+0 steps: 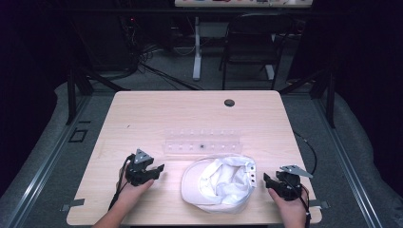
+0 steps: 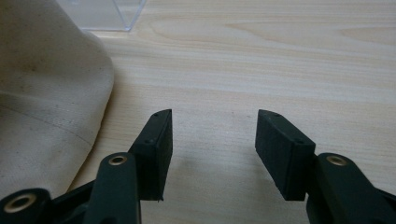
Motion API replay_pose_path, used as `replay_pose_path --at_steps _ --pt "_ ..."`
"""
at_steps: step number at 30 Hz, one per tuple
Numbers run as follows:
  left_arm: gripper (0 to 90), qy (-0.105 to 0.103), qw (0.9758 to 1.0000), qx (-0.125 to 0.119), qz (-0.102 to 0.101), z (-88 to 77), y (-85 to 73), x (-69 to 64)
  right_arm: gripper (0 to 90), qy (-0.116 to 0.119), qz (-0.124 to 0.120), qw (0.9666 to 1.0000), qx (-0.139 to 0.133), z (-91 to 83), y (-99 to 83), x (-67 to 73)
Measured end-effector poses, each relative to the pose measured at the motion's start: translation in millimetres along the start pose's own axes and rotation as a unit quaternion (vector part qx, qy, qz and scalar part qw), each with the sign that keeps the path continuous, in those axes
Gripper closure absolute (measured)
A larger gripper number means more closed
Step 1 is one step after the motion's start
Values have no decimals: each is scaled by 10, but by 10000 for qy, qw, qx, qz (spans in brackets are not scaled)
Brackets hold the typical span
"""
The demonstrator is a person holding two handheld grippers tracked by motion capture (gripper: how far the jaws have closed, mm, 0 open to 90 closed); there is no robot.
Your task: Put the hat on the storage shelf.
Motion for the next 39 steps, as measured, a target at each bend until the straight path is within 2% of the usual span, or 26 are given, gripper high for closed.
replay_pose_path --at_steps 2,7,13,14,15,18,24,29,32,35,39 --pt "464 0 10000 8 -11 3 -5 -7 466 -7 5 10000 43 -6 -4 -9" --pt "462 0 9999 26 108 -16 9 -55 465 88 49 9999 68 -46 18 26" --pt "459 21 9997 92 224 -20 -4 -92 464 278 -4 9987 421 -92 65 85" --pt "458 26 9997 78 238 -33 1 -95 464 366 26 9975 608 -110 69 95" --pt "458 26 9997 78 238 -33 1 -95 464 366 26 9975 608 -110 69 95" --pt "458 45 9997 42 217 -35 2 -97 465 421 -69 9946 945 -148 99 92" --pt "455 1 9996 110 265 -3 -8 -136 464 611 -109 9910 1187 -219 197 108" --pt "453 17 9995 119 282 0 -9 -150 463 515 -417 9878 1407 -242 212 111" --pt "453 16 9996 104 279 -5 -6 -158 463 594 -501 9851 1533 -266 227 127" --pt "453 17 9995 110 286 -5 -9 -161 464 607 -540 9838 1601 -289 261 145" --pt "453 29 9995 121 288 -3 -12 -156 464 649 -721 9795 1763 -321 283 187"
Point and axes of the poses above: each handheld gripper's, and its own axes: z roughly forward along the jaws, y roughly out of its top, x roughly to its left, the point moved 10 cm from there along z, roughly forward along the jaws, and after that the axes turned 15 degrees about -y, right-handed, at the moved point
